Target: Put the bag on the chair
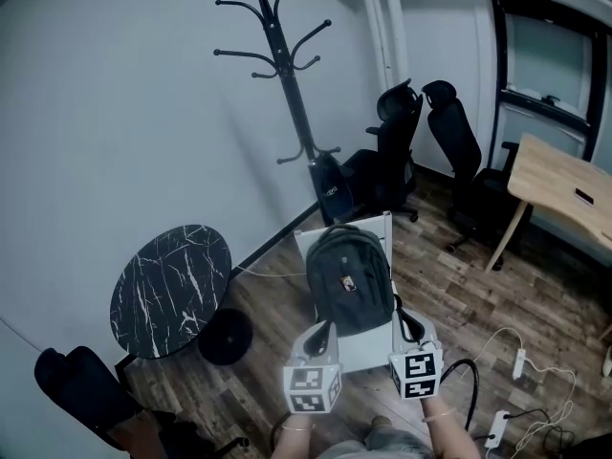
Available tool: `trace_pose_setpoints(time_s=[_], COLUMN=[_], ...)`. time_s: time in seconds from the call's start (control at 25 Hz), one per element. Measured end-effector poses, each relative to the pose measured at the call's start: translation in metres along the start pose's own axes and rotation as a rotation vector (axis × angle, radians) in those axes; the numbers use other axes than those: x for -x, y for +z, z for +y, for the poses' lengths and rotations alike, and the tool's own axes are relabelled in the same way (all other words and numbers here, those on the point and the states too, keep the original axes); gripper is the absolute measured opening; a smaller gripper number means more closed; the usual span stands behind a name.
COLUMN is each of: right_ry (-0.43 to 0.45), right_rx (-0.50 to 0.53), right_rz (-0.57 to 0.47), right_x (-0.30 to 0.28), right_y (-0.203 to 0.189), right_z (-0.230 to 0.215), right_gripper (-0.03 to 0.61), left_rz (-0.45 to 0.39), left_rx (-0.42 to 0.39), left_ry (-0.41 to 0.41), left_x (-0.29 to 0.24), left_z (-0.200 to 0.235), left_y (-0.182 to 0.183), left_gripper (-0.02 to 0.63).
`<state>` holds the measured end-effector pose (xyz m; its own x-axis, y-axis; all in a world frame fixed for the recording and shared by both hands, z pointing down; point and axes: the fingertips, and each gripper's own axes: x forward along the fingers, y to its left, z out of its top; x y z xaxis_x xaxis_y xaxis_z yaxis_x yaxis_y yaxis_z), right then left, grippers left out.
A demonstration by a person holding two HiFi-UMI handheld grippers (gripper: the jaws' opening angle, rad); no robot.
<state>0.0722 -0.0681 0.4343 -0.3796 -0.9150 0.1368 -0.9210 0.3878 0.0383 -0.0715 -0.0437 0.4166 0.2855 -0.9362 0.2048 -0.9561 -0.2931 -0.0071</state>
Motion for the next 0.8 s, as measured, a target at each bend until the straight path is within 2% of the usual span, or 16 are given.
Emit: trace_pose_setpoints(time_s=[0.32,0.8], right_ry=[-0.013,-0.013], right_rx=[0.026,0.027], right_rz=[-0.023,-0.060], right_x=[0.017,0.034], right_y=[0.020,0.048], right_z=[0.025,0.030], right_gripper=[0.002,0.002], left_rz=[-0.033,-0.079], left_rx=[-0.025,-0.038], left_ry=[-0.032,-0.069], left_x=[0.022,0.031], left_z=[0.000,-0.005], left_y=[0.013,0.036], left_gripper=[0.009,0.009])
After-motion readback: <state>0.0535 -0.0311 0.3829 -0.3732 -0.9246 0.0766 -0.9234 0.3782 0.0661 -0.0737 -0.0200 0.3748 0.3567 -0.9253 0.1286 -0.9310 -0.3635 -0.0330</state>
